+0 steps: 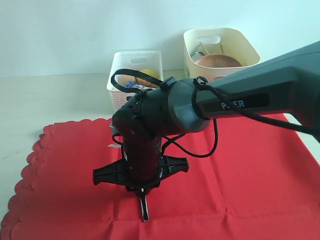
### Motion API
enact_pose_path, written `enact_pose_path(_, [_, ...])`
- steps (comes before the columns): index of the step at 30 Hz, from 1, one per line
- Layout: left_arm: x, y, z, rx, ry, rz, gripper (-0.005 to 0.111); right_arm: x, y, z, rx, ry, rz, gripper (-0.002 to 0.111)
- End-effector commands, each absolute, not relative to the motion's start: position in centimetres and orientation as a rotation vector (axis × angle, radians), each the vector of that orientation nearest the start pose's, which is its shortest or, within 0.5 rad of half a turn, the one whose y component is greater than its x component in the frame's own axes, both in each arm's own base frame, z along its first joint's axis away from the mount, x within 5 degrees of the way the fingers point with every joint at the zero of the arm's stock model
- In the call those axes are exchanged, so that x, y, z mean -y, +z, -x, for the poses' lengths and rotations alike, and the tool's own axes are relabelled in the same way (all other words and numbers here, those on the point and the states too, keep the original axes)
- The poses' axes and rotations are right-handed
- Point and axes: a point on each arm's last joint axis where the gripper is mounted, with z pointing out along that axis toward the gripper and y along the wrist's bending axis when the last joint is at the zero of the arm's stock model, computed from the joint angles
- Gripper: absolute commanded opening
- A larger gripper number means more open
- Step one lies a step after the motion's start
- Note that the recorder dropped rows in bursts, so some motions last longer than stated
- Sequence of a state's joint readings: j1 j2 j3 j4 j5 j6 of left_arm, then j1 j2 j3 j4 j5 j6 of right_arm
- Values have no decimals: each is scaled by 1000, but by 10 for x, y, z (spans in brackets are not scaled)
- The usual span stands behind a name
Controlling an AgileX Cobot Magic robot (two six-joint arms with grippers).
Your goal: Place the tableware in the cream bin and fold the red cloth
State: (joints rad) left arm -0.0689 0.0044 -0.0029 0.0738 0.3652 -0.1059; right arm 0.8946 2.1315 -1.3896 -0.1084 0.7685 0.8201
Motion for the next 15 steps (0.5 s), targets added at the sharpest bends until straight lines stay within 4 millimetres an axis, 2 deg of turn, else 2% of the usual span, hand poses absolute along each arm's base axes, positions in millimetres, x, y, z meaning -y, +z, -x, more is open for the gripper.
enact_pose_path(1, [2, 181, -53, -1837, -55, -15, 78, -309, 139, -262, -2914, 54, 284, 0])
enact_pose_path(5, [2, 181, -53, -1837, -55, -15, 78, -302, 165, -262, -2863, 41, 307, 0])
enact_pose_path(9, [2, 181, -53, -1837, -55, -15, 78, -284, 226, -259, -2720, 31, 340, 0])
enact_pose_path(12, [2, 181, -53, -1837, -55, -15, 78, -270, 247, -262, -2675, 18, 310, 0])
enact_pose_path(14, [2, 181, -53, -1837, -55, -15, 78, -239, 282, -272, -2610, 31, 280, 0])
enact_pose_path(15, [2, 181, -53, -1837, -55, -15, 78, -232, 286, -275, -2601, 28, 272, 0])
